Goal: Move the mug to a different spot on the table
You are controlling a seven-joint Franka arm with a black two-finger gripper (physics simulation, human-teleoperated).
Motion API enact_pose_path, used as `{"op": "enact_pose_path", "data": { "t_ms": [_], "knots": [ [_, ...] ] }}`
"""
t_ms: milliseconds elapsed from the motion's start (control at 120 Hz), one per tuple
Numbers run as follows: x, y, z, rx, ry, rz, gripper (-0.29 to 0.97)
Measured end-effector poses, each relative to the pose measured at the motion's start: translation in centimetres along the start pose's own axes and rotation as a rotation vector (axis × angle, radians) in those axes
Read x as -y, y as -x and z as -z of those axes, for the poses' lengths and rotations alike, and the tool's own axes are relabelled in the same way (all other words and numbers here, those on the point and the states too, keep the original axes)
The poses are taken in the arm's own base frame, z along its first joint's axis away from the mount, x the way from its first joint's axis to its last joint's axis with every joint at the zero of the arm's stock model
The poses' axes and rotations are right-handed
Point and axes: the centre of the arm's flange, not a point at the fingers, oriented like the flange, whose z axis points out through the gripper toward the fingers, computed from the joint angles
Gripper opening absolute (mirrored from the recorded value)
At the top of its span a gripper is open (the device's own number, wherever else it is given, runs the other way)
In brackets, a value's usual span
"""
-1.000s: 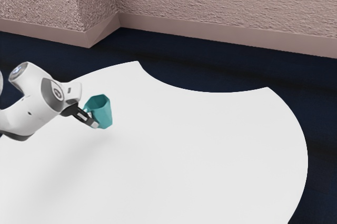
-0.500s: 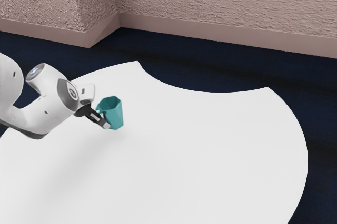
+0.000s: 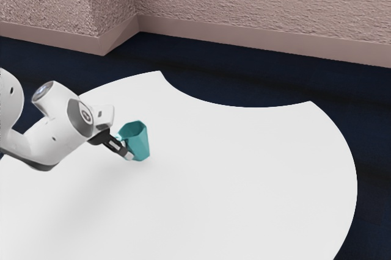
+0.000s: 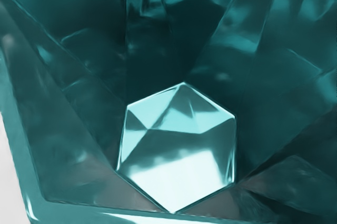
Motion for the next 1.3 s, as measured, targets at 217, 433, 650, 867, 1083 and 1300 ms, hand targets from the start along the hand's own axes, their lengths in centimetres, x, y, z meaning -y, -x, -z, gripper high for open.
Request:
{"op": "enact_pose_path", "data": {
  "t_ms": [217,433,650,867,1083,1300],
  "knots": [
    [-1.4,-1.0,-2.1,0.007,0.025,-0.011,0.01],
    [-2.3,0.5,-1.8,0.019,0.033,0.000,0.01],
    [-4.1,1.7,-2.1,0.036,0.051,-0.001,0.01],
    [-5.2,2.0,-1.9,0.028,0.025,-0.017,0.01],
    [-5.9,4.2,-0.8,0.036,-0.001,-0.011,0.01],
    [-7.0,4.3,-0.7,0.032,-0.007,-0.027,0.05]
  ]
}}
